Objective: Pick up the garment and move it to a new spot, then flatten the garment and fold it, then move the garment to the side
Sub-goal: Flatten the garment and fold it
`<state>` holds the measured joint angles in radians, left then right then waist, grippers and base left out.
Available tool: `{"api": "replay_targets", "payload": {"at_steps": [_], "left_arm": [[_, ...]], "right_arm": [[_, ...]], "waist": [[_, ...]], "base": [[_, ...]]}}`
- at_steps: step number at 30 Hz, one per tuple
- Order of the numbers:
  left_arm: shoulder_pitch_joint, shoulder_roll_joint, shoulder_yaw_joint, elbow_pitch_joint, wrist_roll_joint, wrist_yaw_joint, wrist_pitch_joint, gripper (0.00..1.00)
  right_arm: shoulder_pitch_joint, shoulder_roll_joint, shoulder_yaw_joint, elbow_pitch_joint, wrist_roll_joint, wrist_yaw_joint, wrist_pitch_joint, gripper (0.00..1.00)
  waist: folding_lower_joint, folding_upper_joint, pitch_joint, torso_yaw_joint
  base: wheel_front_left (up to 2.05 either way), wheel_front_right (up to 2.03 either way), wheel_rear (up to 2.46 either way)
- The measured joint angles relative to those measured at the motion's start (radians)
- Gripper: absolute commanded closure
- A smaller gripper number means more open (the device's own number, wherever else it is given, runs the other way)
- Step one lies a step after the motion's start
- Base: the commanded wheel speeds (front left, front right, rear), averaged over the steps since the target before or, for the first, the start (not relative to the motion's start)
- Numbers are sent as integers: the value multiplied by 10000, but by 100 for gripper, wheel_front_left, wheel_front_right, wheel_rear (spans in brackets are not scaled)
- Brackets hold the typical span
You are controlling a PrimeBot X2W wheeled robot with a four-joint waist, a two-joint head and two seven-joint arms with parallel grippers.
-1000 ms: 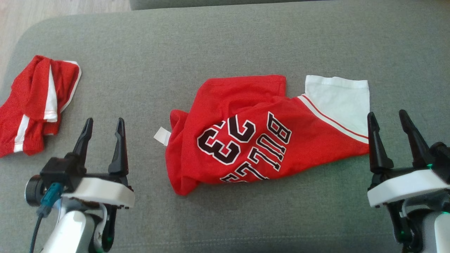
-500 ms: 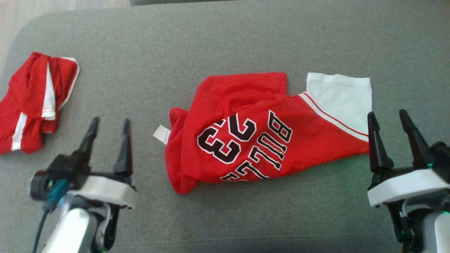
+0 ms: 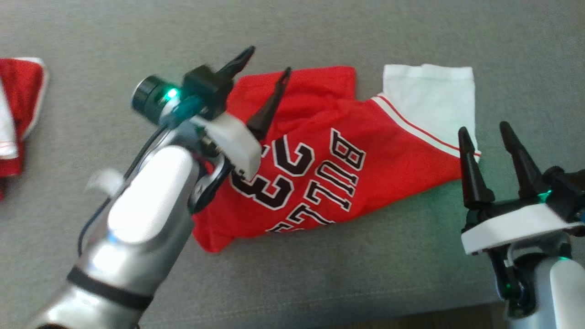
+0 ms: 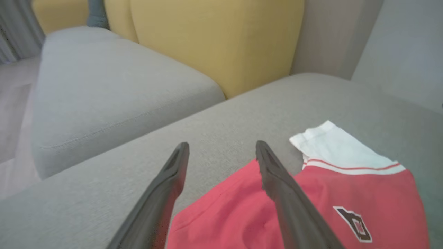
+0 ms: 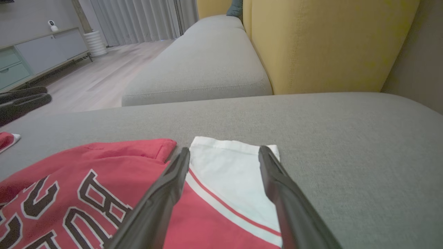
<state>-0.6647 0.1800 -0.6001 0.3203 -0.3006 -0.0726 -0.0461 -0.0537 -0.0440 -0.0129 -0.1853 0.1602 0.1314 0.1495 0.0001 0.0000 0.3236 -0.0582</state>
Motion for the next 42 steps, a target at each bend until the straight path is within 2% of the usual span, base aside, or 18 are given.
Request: {"api": "replay_targets", "payload": {"at_steps": [2, 6, 10, 15, 16, 17, 19, 23, 31, 42], "left_arm": [[-579, -205, -345, 826, 0, -259, 203, 0], [-1473, -481, -1055, 2581, 0, -502, 617, 0], [-2032, -545, -1605, 4209, 0, -522, 752, 0], [-2627, -669, -1699, 5634, 0, -596, 1231, 0], [-2815, -756, -1714, 5841, -2, -596, 1352, 56], [-2940, -836, -1730, 6004, -2, -596, 1430, 100], [-3022, -936, -1735, 6211, -2, -579, 1281, 100], [-2910, -1005, -1557, 6431, -249, -222, 516, 100], [-1976, -859, -301, 5760, -1287, 658, -1137, 100], [1071, 485, 1202, 3296, -2491, 2132, -1592, 100]], "right_arm": [[5, 2, 107, 69, 2, 0, -52, 0], [-12, 0, 282, 219, 75, 0, -132, 0], [-171, 0, 403, 428, 219, 0, -301, 0], [-255, 0, 433, 587, 280, 0, -405, 0], [-256, 0, 430, 604, 280, 0, -408, 0], [-256, 0, 424, 612, 278, 0, -408, 0], [-254, 0, 385, 635, 280, 2, -410, 0], [-253, 0, 355, 662, 336, 0, -410, 0], [-161, 0, 107, 686, 336, 2, -405, 0], [-137, 0, -282, 506, 316, 0, -242, 0]], "waist": [[0, 0, 175, -211], [0, 0, 459, -651], [1, 0, 694, -1023], [0, 0, 793, -1279], [0, 0, 781, -1279], [0, 0, 766, -1269], [0, 0, 732, -1228], [0, 0, 614, -1068], [-1, 0, 293, -545], [-1, 0, -44, -43]], "base": [[0, 0, 0], [0, 0, 0], [0, 0, 0], [0, 0, 0], [0, 0, 0], [0, 0, 0], [0, 0, 0], [0, 0, 0], [0, 0, 0], [0, 0, 0]]}}
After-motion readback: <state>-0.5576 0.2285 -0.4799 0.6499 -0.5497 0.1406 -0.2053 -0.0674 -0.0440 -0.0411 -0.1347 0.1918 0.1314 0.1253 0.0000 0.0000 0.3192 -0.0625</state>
